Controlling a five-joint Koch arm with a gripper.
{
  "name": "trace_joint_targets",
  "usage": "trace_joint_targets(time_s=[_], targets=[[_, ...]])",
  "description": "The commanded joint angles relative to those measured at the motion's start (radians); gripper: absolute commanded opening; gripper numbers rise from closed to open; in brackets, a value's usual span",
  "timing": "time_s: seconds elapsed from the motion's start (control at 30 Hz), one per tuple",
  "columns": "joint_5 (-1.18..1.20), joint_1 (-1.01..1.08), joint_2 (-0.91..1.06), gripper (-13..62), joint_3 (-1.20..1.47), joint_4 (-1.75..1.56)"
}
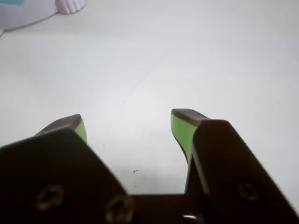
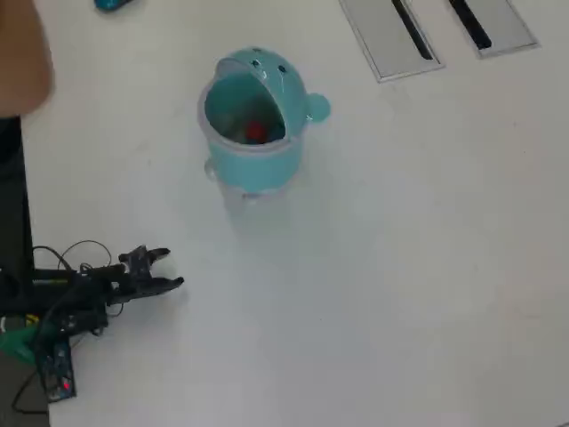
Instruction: Grasp RGB lego blocks and put them in the bin one by one.
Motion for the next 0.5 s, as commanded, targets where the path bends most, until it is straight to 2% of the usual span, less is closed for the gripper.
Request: trace_joint_targets(time_s=[0.0, 0.17, 0.33, 0.47], targets=[[0.144, 0.0, 0.08, 33.0, 0.074, -0.015], [0.299, 0.002, 0.08, 32.5, 0.074, -0.008], [0.653, 0.002, 0.08, 34.9, 0.074, 0.014], [0.805, 0.002, 0.08, 34.5, 0.074, 0.035]])
